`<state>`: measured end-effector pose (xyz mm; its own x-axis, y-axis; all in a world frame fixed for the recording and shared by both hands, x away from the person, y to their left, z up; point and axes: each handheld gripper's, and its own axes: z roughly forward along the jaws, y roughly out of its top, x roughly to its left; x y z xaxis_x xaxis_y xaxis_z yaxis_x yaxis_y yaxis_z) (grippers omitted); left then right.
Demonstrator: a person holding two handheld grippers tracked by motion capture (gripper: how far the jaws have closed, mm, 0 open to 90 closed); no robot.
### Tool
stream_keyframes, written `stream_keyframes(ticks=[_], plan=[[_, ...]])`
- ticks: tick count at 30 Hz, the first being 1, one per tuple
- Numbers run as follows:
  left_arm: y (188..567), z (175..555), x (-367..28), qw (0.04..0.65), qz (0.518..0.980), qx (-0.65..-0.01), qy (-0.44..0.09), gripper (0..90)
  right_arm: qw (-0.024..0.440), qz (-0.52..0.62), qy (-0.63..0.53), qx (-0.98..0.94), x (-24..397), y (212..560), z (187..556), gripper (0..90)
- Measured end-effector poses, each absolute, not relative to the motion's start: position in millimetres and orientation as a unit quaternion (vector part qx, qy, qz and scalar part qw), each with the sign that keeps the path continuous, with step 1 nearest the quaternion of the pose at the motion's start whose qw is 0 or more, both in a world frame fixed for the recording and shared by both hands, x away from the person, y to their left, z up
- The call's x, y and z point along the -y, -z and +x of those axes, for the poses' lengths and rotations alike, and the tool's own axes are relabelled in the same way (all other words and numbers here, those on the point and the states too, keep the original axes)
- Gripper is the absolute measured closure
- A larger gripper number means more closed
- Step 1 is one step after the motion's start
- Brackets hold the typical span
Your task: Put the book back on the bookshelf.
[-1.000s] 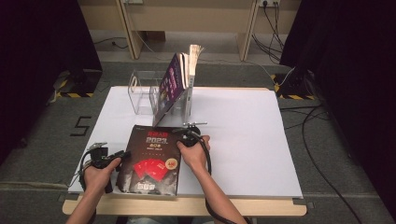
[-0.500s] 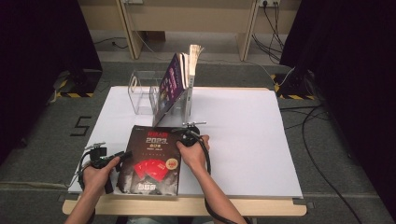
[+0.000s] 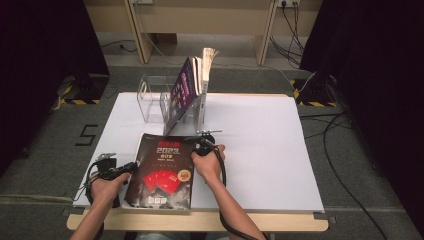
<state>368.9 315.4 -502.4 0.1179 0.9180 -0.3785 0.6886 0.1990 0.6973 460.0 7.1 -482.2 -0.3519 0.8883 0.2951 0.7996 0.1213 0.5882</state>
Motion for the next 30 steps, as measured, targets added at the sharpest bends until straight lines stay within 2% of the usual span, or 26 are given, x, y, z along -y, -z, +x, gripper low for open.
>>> stream_keyframes(ticks=[9, 30], plan=[[497, 367, -314, 0.413, 0.625, -0.649, -0.13, 84.9, 0.061, 0.562, -0.351, -0.746, -4, 483, 458, 90.0], [493, 343, -311, 0.405, 0.648, -0.635, -0.116, 85.2, 0.056, 0.547, -0.337, -0.765, 0, 480, 437, 90.0]])
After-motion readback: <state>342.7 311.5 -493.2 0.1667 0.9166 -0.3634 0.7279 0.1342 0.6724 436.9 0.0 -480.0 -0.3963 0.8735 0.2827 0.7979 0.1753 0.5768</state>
